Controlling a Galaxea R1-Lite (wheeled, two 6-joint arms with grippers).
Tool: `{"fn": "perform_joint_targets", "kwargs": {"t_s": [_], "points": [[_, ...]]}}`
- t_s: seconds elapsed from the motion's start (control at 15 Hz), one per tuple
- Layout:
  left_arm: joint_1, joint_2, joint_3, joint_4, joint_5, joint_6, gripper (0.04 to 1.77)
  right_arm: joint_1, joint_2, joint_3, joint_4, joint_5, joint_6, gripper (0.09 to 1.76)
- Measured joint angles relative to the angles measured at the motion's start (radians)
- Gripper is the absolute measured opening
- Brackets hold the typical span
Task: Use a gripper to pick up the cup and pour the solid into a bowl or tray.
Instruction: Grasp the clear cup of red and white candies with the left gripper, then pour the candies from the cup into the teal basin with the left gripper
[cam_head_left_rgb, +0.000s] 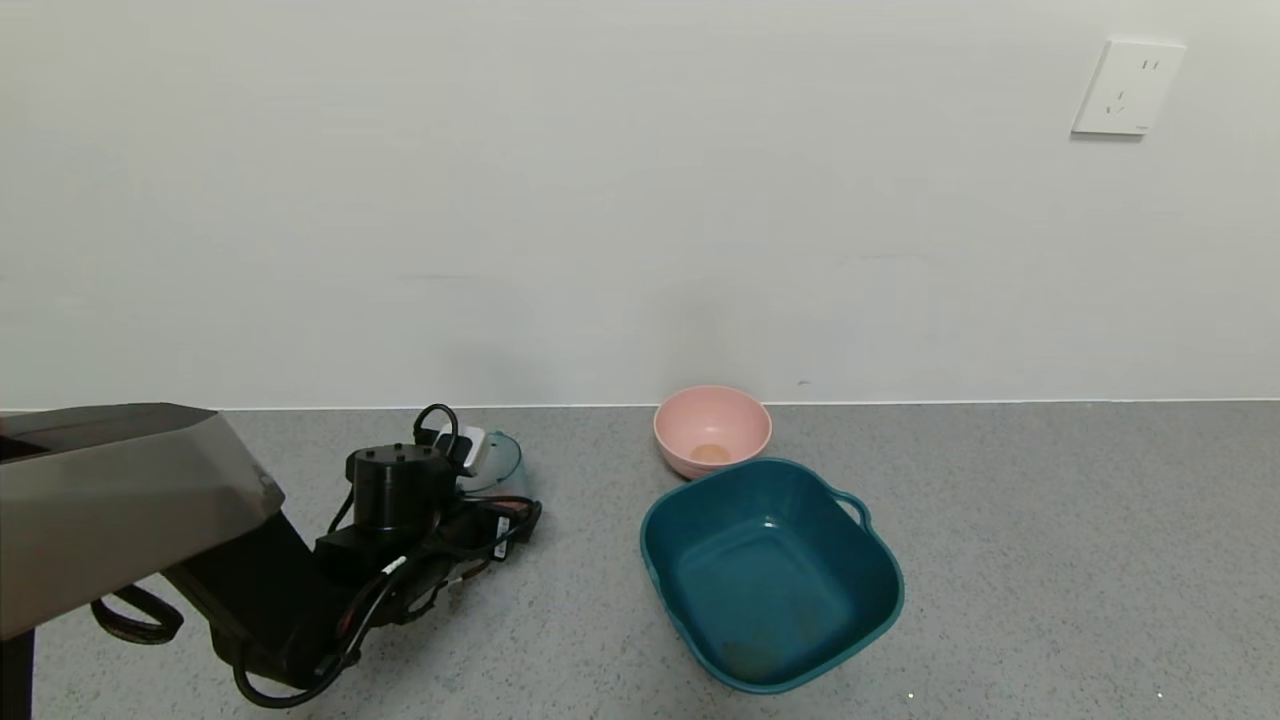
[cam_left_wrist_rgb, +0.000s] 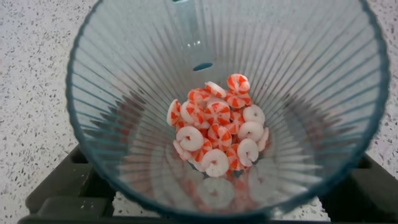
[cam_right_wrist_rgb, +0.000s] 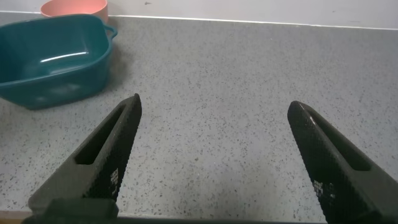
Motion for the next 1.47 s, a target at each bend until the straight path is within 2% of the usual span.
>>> {"fn": "perform_joint_targets", "kwargs": {"t_s": [0.13,0.27,0.87,1.47], "points": [[0.001,0.007,-0.005,-0.002,0.001,-0.001,1.42,0.000,0.000,0.000,0.000,0.000,0.000,1.71],[0.001,0.012,-0.008,-0.005,0.001,-0.002,1.31,0.000,0.000,0.000,0.000,0.000,0.000,1.71],[0.004,-0.013,-0.023,0.029,-0.001,0.020,1.29,0.000,0.000,0.000,0.000,0.000,0.000,1.71],[-0.043,-0.207,-0.146,0.310,0.000,0.092,1.29,0.000,0.000,0.000,0.000,0.000,0.000,1.71]]}}
